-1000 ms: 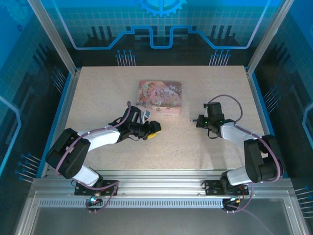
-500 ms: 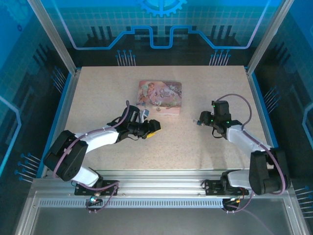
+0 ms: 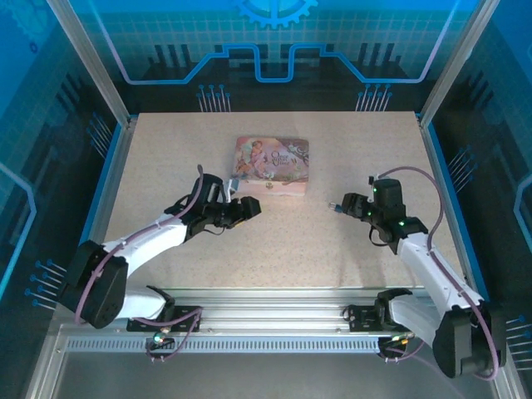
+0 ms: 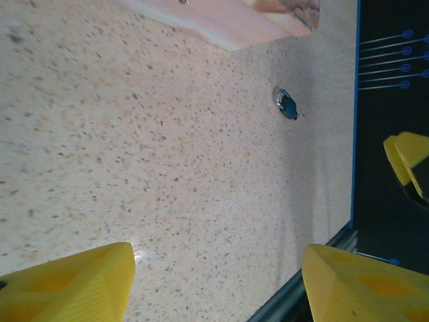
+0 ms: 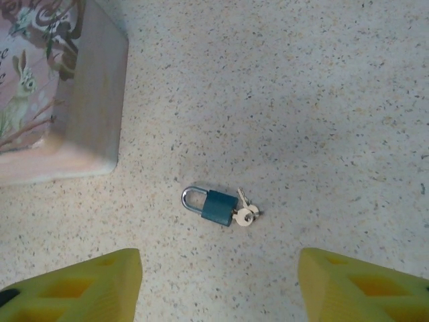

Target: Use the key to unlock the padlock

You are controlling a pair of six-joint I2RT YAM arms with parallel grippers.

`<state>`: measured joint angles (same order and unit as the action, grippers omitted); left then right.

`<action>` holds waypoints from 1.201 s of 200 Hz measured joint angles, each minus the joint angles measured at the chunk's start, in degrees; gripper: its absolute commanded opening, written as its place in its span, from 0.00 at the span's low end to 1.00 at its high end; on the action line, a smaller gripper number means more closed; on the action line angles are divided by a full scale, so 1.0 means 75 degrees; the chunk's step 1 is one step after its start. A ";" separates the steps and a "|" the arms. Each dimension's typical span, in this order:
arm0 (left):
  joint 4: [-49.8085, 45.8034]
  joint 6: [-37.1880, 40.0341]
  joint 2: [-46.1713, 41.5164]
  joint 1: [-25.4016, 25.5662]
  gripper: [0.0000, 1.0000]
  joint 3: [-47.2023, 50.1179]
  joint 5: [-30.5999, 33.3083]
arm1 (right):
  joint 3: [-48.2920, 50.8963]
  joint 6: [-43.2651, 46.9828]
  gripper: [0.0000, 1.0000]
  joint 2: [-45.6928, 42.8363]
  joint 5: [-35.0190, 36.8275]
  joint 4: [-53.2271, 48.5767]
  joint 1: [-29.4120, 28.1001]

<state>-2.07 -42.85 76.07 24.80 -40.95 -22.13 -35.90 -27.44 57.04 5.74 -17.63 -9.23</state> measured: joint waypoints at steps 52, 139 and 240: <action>-0.0976 0.0647 -0.0659 -0.0373 0.99 -0.0294 0.0705 | 0.0003 0.0012 1.00 -0.0452 0.0414 -0.0682 -0.0408; -0.1623 0.3261 -0.2369 -0.0711 0.99 -0.0667 0.5077 | -0.0603 0.1518 1.00 0.0254 0.3112 0.0408 -0.1428; 0.3969 0.5246 0.0146 -0.2346 0.99 0.2148 0.6373 | 0.0813 0.3672 1.00 0.3325 0.4156 0.5490 -0.0799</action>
<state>27.70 -3.51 77.17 7.20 -24.84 25.67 -29.80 0.10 81.97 36.91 23.55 -15.22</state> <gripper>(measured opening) 0.990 0.997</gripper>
